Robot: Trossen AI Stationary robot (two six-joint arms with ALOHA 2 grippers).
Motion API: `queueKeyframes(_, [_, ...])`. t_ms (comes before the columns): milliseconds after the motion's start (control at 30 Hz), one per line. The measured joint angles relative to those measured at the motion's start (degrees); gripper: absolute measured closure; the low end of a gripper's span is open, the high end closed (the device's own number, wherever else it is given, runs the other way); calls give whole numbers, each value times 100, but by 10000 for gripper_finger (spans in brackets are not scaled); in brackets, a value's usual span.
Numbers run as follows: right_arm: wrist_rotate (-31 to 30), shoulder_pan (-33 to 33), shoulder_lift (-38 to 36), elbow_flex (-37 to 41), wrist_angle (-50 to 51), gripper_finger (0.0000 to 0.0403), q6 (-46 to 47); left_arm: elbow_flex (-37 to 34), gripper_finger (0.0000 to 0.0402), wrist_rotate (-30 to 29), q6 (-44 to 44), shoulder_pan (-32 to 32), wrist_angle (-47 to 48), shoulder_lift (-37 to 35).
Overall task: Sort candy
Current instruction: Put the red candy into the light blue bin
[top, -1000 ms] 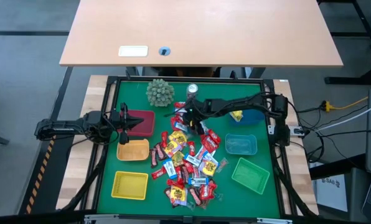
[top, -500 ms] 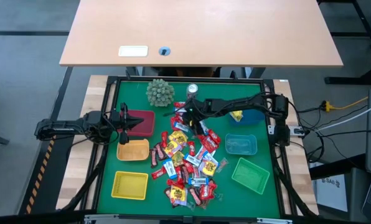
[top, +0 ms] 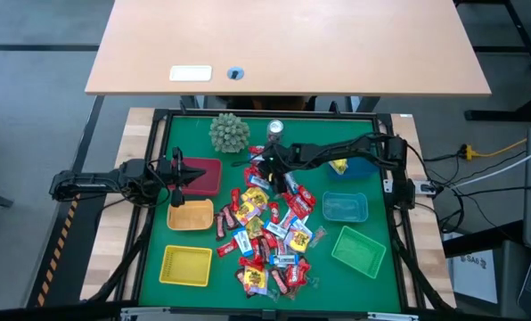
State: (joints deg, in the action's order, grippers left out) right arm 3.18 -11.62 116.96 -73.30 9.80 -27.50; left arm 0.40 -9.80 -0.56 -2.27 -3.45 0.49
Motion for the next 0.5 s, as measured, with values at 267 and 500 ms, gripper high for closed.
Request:
queueKeyframes(267, [-2, 0, 27, 0, -246, 233, 23, 0, 400, 0, 0, 0, 0, -1])
queueKeyframes(500, [-2, 0, 27, 0, -231, 330, 23, 0, 400, 0, 0, 0, 0, -1])
